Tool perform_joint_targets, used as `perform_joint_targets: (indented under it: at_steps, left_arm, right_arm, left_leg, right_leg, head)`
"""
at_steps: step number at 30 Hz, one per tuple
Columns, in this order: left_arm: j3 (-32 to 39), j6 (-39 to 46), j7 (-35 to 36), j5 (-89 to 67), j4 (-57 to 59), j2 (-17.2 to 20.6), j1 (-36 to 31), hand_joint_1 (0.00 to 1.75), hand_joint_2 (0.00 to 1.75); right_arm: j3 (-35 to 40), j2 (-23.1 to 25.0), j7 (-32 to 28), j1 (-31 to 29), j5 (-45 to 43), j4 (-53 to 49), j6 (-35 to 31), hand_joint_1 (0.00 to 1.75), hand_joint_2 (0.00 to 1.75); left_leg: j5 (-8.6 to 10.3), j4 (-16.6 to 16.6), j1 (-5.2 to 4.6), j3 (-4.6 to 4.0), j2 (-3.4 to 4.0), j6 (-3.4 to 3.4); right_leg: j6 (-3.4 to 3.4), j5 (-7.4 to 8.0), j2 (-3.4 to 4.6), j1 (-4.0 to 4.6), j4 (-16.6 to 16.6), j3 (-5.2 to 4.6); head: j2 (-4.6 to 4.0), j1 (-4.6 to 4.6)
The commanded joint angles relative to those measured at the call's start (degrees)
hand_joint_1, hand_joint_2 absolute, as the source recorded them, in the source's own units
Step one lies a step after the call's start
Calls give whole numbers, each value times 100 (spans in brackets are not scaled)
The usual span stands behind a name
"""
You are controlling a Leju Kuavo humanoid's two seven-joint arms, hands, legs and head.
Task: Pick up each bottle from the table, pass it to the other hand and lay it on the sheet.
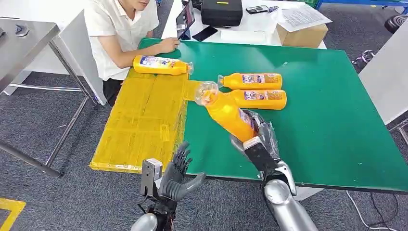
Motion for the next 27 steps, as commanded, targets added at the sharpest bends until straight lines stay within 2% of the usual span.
perform_joint_targets:
  at_steps: [1,5,8,11,14,18,21,22,23,24,25,26,27]
  left_arm:
    - [-52,418,-342,-246,104,-83,-420,0,175]
    - [38,465,-395,-192,144,-123,-503,0,175]
    - [201,722,-777,-243,32,-198,-527,0,175]
    - [264,856,-737,-207,-17,-214,-604,0,175]
    - [329,718,-552,65,127,-249,-673,0,175]
    - [220,117,-180,647,104,-195,-631,0,175]
    - [142,191,-461,458,123,-209,-721,0,175]
    - [103,131,-377,478,171,-200,-788,77,175]
    - [194,-8,-330,640,154,-261,-752,175,175]
    - [268,-185,-211,789,119,-314,-693,175,175]
    - [247,-226,-207,778,105,-301,-692,175,175]
    - [247,-226,-207,778,105,-301,-692,175,175]
    - [269,-284,-269,764,12,-297,-640,175,175]
  right_arm:
    - [1028,160,97,-188,19,669,370,175,175]
    - [1258,212,111,-216,234,734,299,175,175]
    - [1522,162,162,-217,365,661,354,175,175]
    - [1730,159,201,-181,502,562,329,175,175]
    - [1909,180,204,-267,558,527,324,175,175]
    - [2074,168,261,-534,482,676,341,175,175]
    - [2169,184,256,-624,463,738,397,175,175]
    - [2224,182,238,-646,469,734,429,175,175]
    - [2257,198,219,-649,438,728,465,175,175]
    - [2276,213,181,-653,375,734,505,175,175]
    - [2287,218,170,-658,370,734,507,175,175]
    - [2287,218,170,-658,370,734,507,129,175]
    - [2246,257,113,-628,288,690,434,0,175]
  left_leg:
    - [-10,0,9,20,14,-11]
    - [-7,-5,9,15,17,-12]
    - [-6,-5,6,12,12,-10]
    - [-7,-1,8,9,13,-12]
    - [-7,-4,9,15,12,-14]
    - [-10,0,8,19,20,-17]
    - [-6,-2,5,6,23,-12]
    - [-6,-3,5,9,18,-13]
    - [-5,-2,7,7,13,-13]
    - [-12,-6,12,30,20,-22]
    - [-4,-1,4,4,7,-11]
    - [-8,-1,8,10,14,-13]
    - [-3,-5,3,3,14,-9]
  right_leg:
    - [-11,-3,18,8,-4,17]
    - [-12,0,20,8,-7,13]
    - [-10,-2,14,5,-5,7]
    - [-11,-3,18,7,-2,7]
    - [-14,-4,15,8,-5,13]
    - [-16,-4,26,7,-2,15]
    - [-11,0,26,4,-3,1]
    - [-12,-1,21,4,-4,6]
    - [-12,-2,16,6,-4,6]
    - [-21,-5,27,11,-9,27]
    - [-10,-4,11,4,-1,3]
    - [-13,-5,18,7,-3,8]
    - [-9,-2,17,2,-3,-1]
  head:
    - [0,2]
    - [0,2]
    - [0,0]
    - [0,2]
    - [0,2]
    - [0,2]
    - [0,0]
    - [0,2]
    - [0,0]
    - [0,2]
    - [0,2]
    - [0,2]
    - [0,2]
